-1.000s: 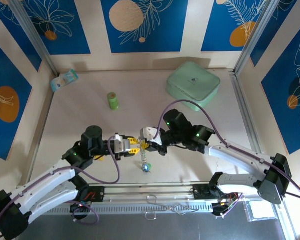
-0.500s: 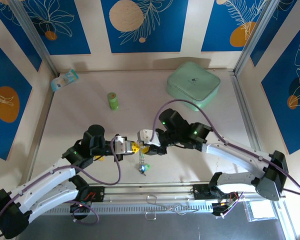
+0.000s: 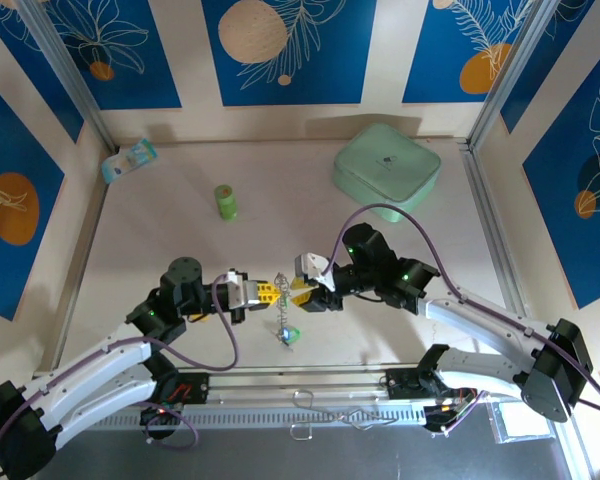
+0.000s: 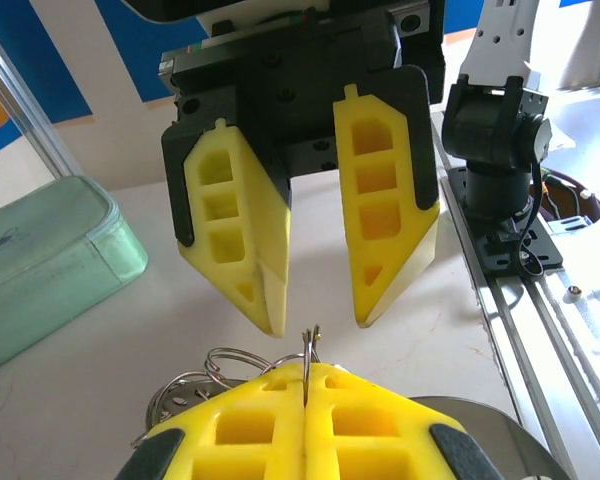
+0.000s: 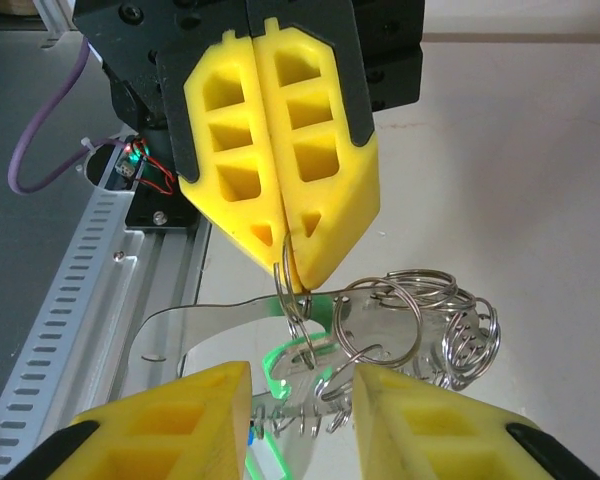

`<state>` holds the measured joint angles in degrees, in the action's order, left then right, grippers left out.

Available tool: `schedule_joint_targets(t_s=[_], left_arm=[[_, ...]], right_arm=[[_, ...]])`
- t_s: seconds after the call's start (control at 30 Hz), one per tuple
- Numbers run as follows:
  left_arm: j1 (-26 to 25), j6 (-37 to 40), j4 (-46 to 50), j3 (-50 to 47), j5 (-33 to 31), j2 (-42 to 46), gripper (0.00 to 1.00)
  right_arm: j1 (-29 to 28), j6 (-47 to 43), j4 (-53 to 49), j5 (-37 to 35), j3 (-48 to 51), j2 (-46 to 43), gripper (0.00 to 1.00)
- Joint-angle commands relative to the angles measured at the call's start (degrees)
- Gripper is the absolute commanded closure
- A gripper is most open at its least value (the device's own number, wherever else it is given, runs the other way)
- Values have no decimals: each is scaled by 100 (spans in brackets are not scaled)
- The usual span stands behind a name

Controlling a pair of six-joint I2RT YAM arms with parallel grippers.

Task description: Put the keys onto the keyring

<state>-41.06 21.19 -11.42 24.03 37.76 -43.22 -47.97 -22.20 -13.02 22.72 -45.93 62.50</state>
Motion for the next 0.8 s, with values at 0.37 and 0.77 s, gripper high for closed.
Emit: schedule_joint_targets(t_s=[0.37, 0.77], left_arm=[[-23, -97, -361, -30, 294, 37, 100], [-25, -157, -439, 3, 386, -11, 100]], right_arm=[[-90, 5, 84, 200, -110, 115, 85], [-86, -42, 89, 265, -146, 192, 79]])
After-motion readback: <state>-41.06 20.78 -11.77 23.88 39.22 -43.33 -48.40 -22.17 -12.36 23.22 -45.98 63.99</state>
